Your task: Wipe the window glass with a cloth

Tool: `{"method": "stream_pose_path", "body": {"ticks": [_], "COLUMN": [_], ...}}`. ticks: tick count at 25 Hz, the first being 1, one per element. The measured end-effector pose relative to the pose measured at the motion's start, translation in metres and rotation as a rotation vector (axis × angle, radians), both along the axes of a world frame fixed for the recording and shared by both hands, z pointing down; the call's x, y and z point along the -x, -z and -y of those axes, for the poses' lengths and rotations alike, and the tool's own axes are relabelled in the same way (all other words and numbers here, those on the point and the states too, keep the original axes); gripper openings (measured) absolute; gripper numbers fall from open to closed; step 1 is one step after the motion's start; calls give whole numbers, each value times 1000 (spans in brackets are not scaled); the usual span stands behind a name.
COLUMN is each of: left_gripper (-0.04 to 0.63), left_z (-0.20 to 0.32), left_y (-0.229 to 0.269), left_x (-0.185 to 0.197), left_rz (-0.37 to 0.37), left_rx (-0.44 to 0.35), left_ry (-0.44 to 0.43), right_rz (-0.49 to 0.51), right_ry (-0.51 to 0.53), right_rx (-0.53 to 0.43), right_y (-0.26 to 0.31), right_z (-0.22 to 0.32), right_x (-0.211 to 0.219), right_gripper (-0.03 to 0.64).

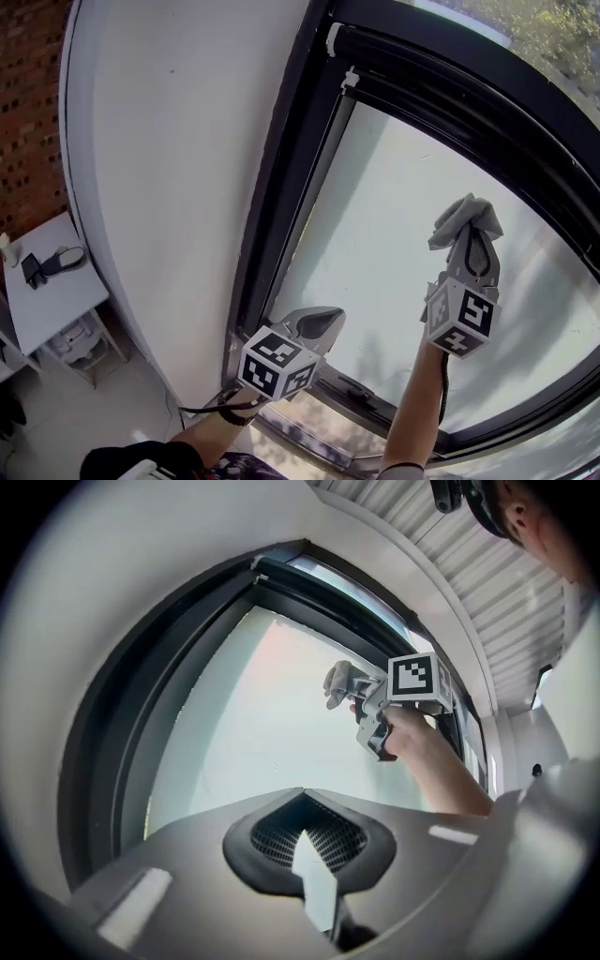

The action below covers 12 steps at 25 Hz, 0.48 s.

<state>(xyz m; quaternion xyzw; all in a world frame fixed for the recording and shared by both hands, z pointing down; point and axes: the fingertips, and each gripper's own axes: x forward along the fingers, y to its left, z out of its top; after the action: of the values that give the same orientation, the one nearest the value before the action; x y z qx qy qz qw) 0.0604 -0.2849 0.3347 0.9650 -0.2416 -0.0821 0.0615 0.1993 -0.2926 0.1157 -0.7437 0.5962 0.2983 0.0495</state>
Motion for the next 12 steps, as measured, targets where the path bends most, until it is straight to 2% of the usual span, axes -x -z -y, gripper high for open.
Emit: {"method": "stream_pose_path", "body": {"ticks": [6,12], "left_gripper": [6,6], "left_z": [-8,-25], "left_y": [-1,-6], "left_x": [-33,-74], "left_rz": [-9,42], "left_rx": [1,-17], "left_ry": [-28,-104], "right_rz": [-56,-13], "right_ry": [-48,-154], "right_rx": [-8,-113], "right_y": [3,8], "right_z": [-12,-61], "right_x": [-30,-96], "right_gripper": [15,15]}}
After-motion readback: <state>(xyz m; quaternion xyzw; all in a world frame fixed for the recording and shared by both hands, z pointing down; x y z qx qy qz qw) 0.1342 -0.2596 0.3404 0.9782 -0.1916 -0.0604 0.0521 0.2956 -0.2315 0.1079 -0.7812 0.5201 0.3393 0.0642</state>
